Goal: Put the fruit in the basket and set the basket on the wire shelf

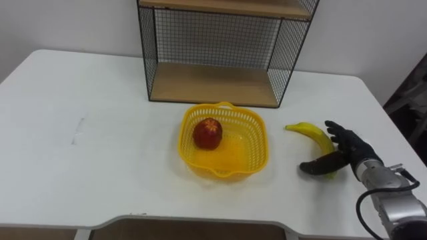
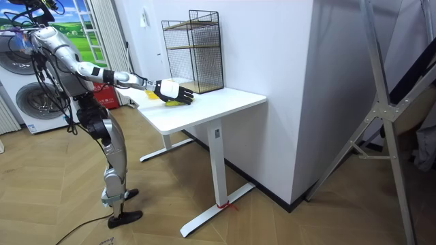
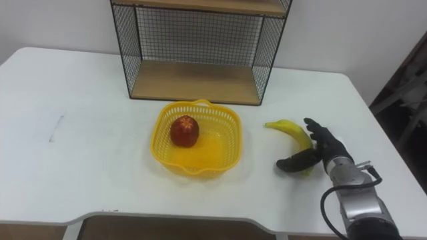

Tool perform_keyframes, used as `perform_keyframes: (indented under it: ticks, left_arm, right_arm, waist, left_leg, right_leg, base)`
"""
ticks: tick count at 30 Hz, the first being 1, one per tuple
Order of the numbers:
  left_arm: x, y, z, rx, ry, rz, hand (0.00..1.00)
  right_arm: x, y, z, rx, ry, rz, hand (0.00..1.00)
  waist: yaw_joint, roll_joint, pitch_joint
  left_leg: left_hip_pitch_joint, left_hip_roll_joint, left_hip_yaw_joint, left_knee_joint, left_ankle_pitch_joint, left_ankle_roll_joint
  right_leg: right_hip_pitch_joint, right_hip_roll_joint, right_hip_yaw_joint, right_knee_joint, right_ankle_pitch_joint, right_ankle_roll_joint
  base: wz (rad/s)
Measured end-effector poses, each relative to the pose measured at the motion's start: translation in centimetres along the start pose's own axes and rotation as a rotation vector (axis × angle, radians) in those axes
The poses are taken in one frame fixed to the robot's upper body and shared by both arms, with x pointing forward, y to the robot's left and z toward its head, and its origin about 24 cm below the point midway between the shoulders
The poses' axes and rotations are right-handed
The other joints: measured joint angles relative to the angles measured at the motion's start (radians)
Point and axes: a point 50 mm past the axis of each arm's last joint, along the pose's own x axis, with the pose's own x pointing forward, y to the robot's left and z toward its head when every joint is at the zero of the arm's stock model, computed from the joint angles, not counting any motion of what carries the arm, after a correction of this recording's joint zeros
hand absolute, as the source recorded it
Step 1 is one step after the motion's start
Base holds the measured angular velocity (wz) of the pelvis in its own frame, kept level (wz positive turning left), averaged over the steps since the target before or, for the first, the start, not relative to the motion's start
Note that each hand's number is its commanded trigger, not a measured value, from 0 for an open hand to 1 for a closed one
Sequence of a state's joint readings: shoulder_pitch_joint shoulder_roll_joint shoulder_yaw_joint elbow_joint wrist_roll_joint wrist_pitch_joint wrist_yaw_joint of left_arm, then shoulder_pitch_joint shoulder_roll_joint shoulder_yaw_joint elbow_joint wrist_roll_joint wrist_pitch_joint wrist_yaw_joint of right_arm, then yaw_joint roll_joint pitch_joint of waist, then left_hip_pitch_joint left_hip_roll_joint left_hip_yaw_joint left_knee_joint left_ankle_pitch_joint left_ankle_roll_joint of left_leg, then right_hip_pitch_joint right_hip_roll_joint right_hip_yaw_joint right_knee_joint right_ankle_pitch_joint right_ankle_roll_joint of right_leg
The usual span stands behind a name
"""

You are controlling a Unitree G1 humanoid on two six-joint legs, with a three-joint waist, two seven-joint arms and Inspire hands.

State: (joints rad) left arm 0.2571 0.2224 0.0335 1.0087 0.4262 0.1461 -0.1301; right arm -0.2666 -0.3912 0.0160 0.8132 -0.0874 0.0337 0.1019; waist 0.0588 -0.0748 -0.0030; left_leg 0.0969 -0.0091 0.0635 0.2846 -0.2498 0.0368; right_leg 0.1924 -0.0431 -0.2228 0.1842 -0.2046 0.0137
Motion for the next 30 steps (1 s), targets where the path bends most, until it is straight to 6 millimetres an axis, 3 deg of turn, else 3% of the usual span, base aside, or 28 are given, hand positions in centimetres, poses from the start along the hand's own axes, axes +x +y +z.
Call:
perform_keyframes:
  ticks: [5, 6, 7, 8, 15, 30]
  left_arm:
    - [0.0, 0.0, 0.0, 0.0, -0.001, 0.001, 0.0]
    - [0.0, 0.0, 0.0, -0.001, 0.0, 0.002, 0.0]
    - [0.0, 0.0, 0.0, -0.001, 0.0, 0.002, 0.0]
    - [0.0, 0.0, 0.0, -0.001, 0.0, 0.002, 0.0]
    - [0.0, -0.1, -0.2, 0.0, 0.008, -0.002, 0.0]
    - [0.1, -0.6, 0.2, 0.047, 0.002, -0.018, 0.0]
  right_arm:
    - [-0.1, 0.1, -0.8, -0.002, 0.005, -0.011, 0.0]
    - [-0.2, 0.2, -0.9, -0.002, 0.001, -0.016, 0.52]
    - [-0.2, 0.3, -1.0, -0.003, 0.0, -0.017, 0.9]
    - [-0.2, 0.3, -1.1, -0.01, -0.001, -0.018, 1.0]
    - [-0.5, 0.0, -1.9, -0.095, 0.024, -0.05, 1.0]
    - [-0.7, -0.9, -2.7, -0.11, 0.042, -0.141, 1.0]
  waist:
    - [0.0, 0.001, 0.0]
    - [0.0, 0.001, -0.0003]
    - [0.0, 0.002, -0.0005]
    - [-0.001, 0.003, -0.0011]
    - [0.002, 0.008, -0.0018]
    - [0.003, 0.009, -0.0014]
  left_leg:
    - [0.001, -0.001, 0.0, 0.002, 0.0, 0.001]
    - [0.002, -0.001, -0.001, 0.001, 0.0, 0.001]
    - [0.002, -0.001, -0.001, 0.002, 0.0, 0.001]
    - [0.002, -0.001, -0.001, 0.002, 0.0, 0.001]
    - [0.01, 0.002, -0.011, 0.006, -0.001, 0.001]
    - [0.018, -0.002, -0.013, 0.005, -0.002, 0.0]
  right_leg:
    - [0.002, -0.001, 0.0, 0.0, 0.0, 0.0]
    - [0.003, -0.001, 0.0, 0.0, 0.0, 0.0]
    - [0.004, 0.0, 0.0, 0.0, 0.0, 0.0]
    - [0.004, 0.0, 0.001, 0.0, 0.0, 0.0]
    - [0.018, 0.0, -0.003, 0.0, 0.0, 0.0]
    - [0.034, 0.003, -0.003, -0.017, -0.002, 0.0]
  base:
    - [0.0]
    - [0.0]
    - [0.0]
    - [0.0]
    - [0.03]
    - [0.0]
